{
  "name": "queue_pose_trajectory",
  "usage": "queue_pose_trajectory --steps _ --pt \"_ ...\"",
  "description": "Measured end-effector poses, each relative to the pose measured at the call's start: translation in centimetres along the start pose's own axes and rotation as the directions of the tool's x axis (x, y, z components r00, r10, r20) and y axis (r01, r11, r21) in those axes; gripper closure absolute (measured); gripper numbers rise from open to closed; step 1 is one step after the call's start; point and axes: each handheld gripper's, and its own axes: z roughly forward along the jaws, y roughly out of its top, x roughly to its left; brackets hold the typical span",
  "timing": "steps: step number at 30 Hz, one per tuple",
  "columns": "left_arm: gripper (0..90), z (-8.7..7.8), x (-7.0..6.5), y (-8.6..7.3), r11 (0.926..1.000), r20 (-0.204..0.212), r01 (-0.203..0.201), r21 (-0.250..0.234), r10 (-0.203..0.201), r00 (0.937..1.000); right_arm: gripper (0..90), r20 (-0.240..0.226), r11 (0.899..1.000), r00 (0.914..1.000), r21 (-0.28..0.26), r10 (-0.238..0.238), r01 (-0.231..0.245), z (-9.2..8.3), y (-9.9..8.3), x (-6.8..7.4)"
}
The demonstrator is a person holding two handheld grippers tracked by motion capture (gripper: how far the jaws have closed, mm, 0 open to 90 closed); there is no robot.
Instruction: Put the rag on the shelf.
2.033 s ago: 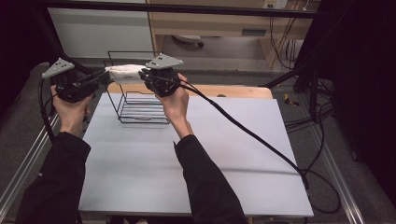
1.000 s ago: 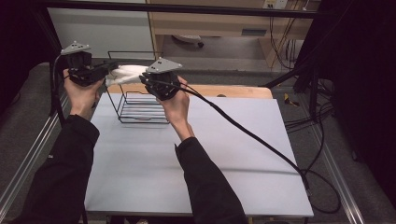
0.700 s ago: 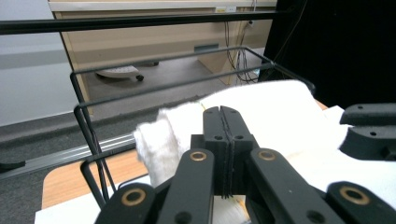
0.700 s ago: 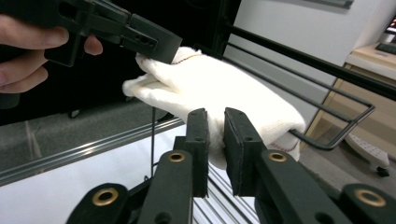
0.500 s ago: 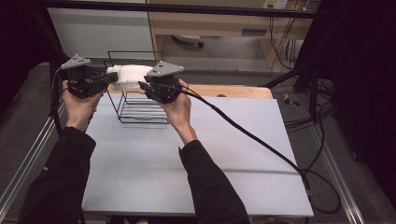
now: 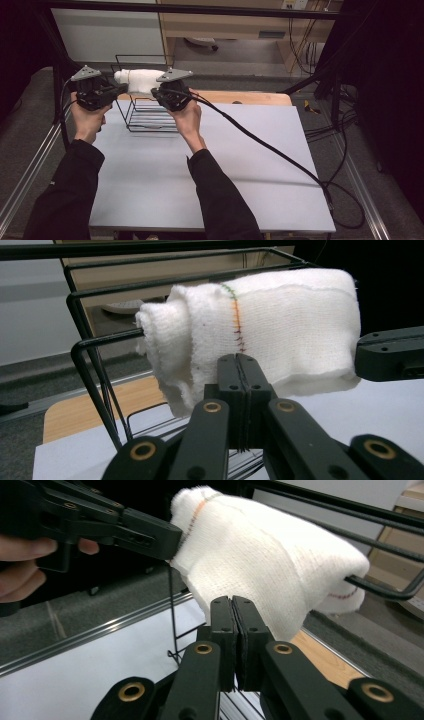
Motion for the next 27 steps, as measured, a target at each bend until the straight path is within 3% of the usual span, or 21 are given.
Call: queue_pose_trajectory --steps 9,16,20,27 --pt "89.2 0.8 0.3 -0.2 1.0000 -0.008 0.007 -0.006 -0.007 0.9999 86.6 0.031 1.000 0.9993 -0.002 0.021 -0.021 0.9 -0.2 -0.9" --pt "86.3 -0.2 -0.1 -0.2 0.9999 0.003 -0.007 -0.013 0.007 1.0000 82.6 0.024 1.000 0.9997 -0.011 0.004 -0.004 0.3 0.1 -0.6" --pt "79.3 -1.2 -0.4 -0.4 0.9999 0.021 -0.008 -0.010 0.008 0.9997 73.9 0.011 1.000 0.9999 -0.019 0.011 -0.011 -0.9 0.4 -0.2" --pt "55.1 -2.7 -1.0 -1.7 0.9995 0.047 -0.021 0.025 0.019 0.9987 47.5 -0.021 0.999 0.9990 -0.014 0.040 -0.041 -3.5 0.4 0.0"
